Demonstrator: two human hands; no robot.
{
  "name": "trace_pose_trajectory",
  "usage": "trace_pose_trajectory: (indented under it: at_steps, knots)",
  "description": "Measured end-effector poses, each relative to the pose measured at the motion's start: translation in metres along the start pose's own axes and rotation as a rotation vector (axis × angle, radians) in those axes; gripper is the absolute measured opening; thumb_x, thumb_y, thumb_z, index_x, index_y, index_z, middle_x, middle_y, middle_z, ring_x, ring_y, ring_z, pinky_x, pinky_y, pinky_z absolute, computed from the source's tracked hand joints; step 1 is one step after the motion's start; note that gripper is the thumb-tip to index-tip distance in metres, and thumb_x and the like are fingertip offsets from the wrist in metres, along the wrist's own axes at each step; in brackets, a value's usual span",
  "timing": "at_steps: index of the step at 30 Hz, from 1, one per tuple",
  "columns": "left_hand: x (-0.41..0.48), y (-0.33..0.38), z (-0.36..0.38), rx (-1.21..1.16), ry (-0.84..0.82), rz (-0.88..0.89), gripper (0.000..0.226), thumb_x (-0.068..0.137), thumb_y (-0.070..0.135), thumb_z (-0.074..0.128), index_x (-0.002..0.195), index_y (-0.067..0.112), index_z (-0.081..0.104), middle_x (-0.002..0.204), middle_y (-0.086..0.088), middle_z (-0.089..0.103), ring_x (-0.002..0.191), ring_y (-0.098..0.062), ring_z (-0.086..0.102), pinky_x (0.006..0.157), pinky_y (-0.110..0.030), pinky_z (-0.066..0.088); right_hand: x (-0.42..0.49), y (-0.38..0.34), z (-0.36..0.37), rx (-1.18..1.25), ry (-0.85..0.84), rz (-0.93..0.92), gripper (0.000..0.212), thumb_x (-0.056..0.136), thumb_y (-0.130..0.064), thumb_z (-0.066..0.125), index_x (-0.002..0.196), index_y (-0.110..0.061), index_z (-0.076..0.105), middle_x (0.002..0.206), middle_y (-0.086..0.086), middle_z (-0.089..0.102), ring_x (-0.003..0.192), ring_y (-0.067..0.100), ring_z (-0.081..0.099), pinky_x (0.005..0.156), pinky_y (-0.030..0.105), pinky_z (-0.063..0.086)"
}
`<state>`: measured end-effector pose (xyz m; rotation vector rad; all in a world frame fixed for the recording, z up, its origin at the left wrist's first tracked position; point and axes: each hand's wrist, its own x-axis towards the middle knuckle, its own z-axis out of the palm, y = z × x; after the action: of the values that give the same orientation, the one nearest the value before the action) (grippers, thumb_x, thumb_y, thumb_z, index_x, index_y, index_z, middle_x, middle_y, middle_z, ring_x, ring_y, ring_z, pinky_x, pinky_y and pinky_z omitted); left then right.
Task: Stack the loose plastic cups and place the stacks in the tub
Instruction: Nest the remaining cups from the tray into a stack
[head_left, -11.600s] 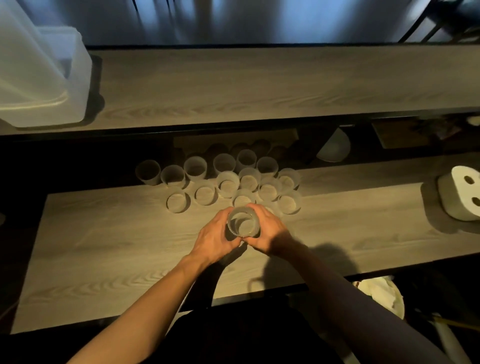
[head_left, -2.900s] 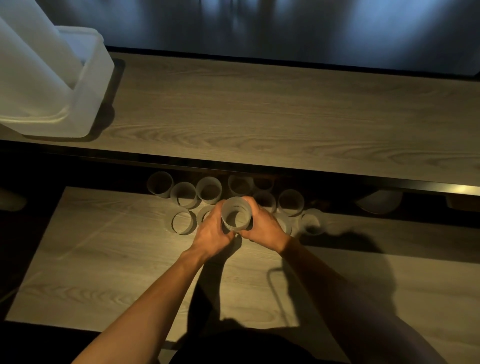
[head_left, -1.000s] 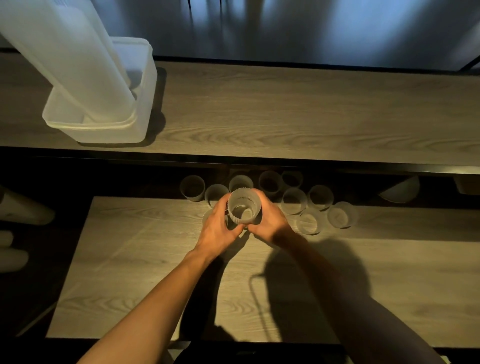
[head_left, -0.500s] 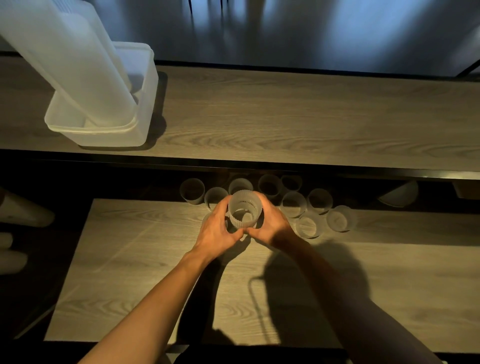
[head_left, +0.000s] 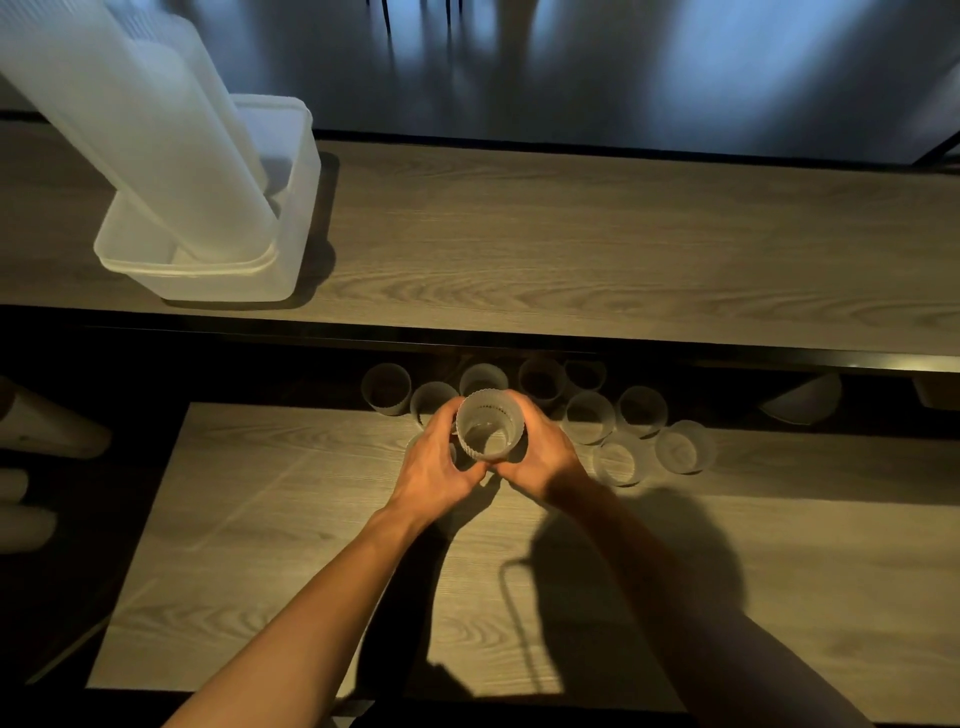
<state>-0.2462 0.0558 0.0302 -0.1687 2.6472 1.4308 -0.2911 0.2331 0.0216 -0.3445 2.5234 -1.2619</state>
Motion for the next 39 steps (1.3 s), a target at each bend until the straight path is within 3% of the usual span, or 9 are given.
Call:
trace_pose_trajectory:
  at_steps: [3, 7, 12, 21, 25, 30, 32, 35, 39]
  knots:
    - [0.002, 0.0, 0.0, -0.001, -0.001, -0.004, 0.086, 0.075, 0.027, 0.087, 0.143, 0.033, 0.035, 0.121, 0.03, 0.043, 0.108, 0.019, 0.045, 0.082, 0.002, 0.035, 0.002, 0.0, 0.001, -0.008, -0.003, -0.009, 0.091, 0.072, -0.019, 0.087, 0.146, -0.036, 0.037, 0.139, -0.015, 0.053, 0.119, -0.009, 0.044, 0.089, -0.002, 0.031]
    - [0.004, -0.002, 0.005, -0.002, -0.031, -0.025, 0.086, 0.075, 0.03, 0.087, 0.143, 0.032, 0.035, 0.129, 0.018, 0.05, 0.12, 0.001, 0.047, 0.099, -0.017, 0.041, 0.004, 0.006, 0.0, -0.029, -0.021, -0.009, 0.09, 0.073, -0.022, 0.087, 0.148, -0.033, 0.037, 0.142, -0.013, 0.051, 0.124, -0.005, 0.045, 0.095, 0.005, 0.032]
    - [0.005, -0.01, 0.015, 0.017, -0.102, -0.066, 0.084, 0.073, 0.041, 0.085, 0.14, 0.041, 0.033, 0.129, 0.018, 0.055, 0.122, -0.004, 0.052, 0.103, -0.031, 0.047, 0.001, 0.023, 0.002, 0.02, -0.086, -0.021, 0.086, 0.072, -0.016, 0.088, 0.144, -0.026, 0.041, 0.128, -0.018, 0.053, 0.114, -0.023, 0.044, 0.09, -0.002, 0.034]
    - [0.002, -0.015, 0.024, 0.015, -0.155, -0.126, 0.082, 0.077, 0.036, 0.084, 0.137, 0.046, 0.029, 0.119, 0.023, 0.051, 0.111, -0.003, 0.053, 0.089, -0.023, 0.044, -0.005, 0.034, 0.016, 0.051, -0.081, -0.065, 0.082, 0.073, -0.013, 0.087, 0.143, -0.009, 0.044, 0.134, 0.0, 0.059, 0.124, 0.001, 0.054, 0.102, 0.018, 0.043]
    - [-0.001, -0.013, 0.019, 0.012, -0.123, -0.101, 0.078, 0.076, 0.04, 0.083, 0.135, 0.048, 0.033, 0.13, 0.019, 0.054, 0.117, -0.003, 0.054, 0.096, -0.027, 0.048, -0.004, 0.031, 0.014, -0.02, -0.016, -0.132, 0.082, 0.071, -0.025, 0.084, 0.141, -0.002, 0.047, 0.131, 0.009, 0.062, 0.121, 0.019, 0.06, 0.1, 0.036, 0.051]
    - [-0.003, -0.009, -0.004, 0.002, -0.046, -0.052, 0.083, 0.073, 0.038, 0.086, 0.139, 0.04, 0.037, 0.138, 0.013, 0.052, 0.125, -0.006, 0.052, 0.104, -0.033, 0.048, -0.003, 0.01, 0.013, -0.074, 0.045, -0.215, 0.079, 0.072, -0.014, 0.087, 0.141, -0.004, 0.049, 0.132, 0.008, 0.062, 0.122, 0.018, 0.06, 0.101, 0.036, 0.051]
    - [-0.008, -0.011, -0.016, 0.007, -0.017, -0.038, 0.084, 0.073, 0.038, 0.085, 0.141, 0.04, 0.035, 0.139, 0.013, 0.05, 0.126, -0.006, 0.051, 0.105, -0.038, 0.049, -0.001, -0.004, 0.015, -0.067, 0.04, -0.243, 0.078, 0.073, -0.017, 0.088, 0.14, -0.006, 0.05, 0.134, 0.005, 0.06, 0.124, 0.012, 0.057, 0.105, 0.025, 0.047]
    - [-0.016, -0.015, -0.037, 0.0, 0.039, -0.02, 0.081, 0.073, 0.039, 0.084, 0.138, 0.043, 0.036, 0.137, 0.015, 0.051, 0.125, -0.004, 0.052, 0.103, -0.04, 0.05, 0.006, -0.028, 0.02, -0.023, -0.022, -0.158, 0.085, 0.071, -0.024, 0.09, 0.142, -0.028, 0.044, 0.132, -0.016, 0.052, 0.12, -0.013, 0.045, 0.101, 0.007, 0.035]
    - [-0.027, -0.025, -0.057, -0.012, 0.069, -0.055, 0.079, 0.073, 0.045, 0.083, 0.135, 0.048, 0.035, 0.13, 0.024, 0.05, 0.12, 0.003, 0.052, 0.101, -0.033, 0.051, 0.018, -0.046, 0.039, -0.042, -0.118, -0.082, 0.093, 0.064, -0.032, 0.091, 0.142, -0.038, 0.041, 0.137, -0.015, 0.055, 0.122, 0.001, 0.052, 0.101, 0.026, 0.045]
